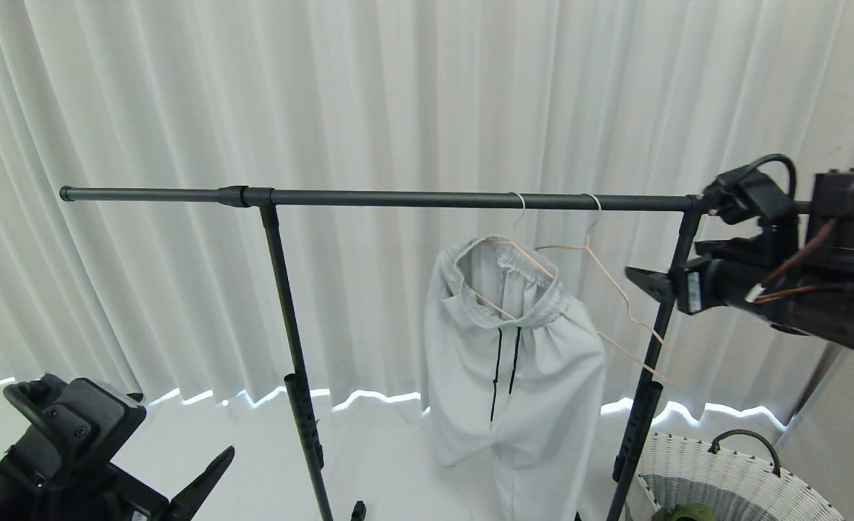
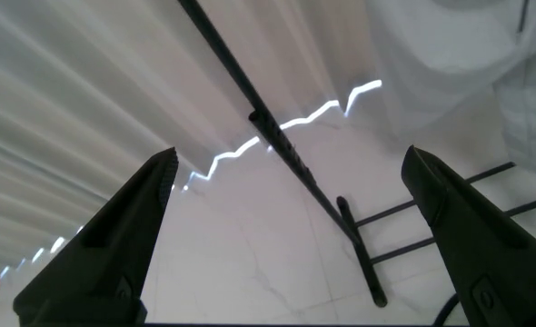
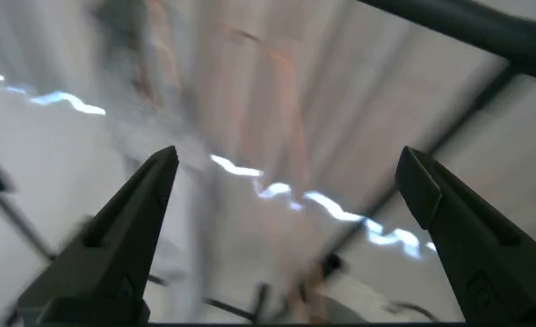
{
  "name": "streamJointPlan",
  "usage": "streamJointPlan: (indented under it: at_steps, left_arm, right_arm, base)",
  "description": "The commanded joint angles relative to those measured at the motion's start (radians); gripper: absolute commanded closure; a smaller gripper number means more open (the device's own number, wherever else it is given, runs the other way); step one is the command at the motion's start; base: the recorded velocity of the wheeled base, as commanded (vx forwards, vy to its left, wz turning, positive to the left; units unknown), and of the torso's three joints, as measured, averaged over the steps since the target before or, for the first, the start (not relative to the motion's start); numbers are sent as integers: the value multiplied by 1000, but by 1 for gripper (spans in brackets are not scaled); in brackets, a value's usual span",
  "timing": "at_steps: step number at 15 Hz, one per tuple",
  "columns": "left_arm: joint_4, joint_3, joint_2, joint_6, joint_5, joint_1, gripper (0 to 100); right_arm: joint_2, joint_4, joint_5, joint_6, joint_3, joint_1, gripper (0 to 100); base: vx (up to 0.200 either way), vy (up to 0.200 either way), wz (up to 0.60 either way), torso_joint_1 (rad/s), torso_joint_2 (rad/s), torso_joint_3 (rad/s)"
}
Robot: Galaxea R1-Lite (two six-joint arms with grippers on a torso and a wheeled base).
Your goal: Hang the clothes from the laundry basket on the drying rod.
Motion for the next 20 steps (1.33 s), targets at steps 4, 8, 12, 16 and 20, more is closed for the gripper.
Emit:
streamJointPlan:
  at_steps: [4,8,12,16,20]
  left_arm:
    - [-1,14,-7,-4,1,105,0]
    - [-1,59,-46,-8,53,120,0]
    - [-1,80,-64,-9,79,120,0]
    - [-1,97,-80,-11,76,119,0]
    - [-1,95,-72,-11,76,120,0]
  right_arm:
    - [-270,74,36,-84,178,-292,0]
    - [-303,60,38,-265,276,-472,0]
    - [-304,25,26,-276,336,-484,0]
    - [-301,25,9,-288,349,-535,0]
    - [-303,25,9,-290,362,-564,0]
  base:
    - [0,0,0,0,0,0]
    - [0,0,0,0,0,0]
    - [-150,0,0,3,4,1]
    - [-100,0,0,-4,2,0]
    - [0,0,0,0,0,0]
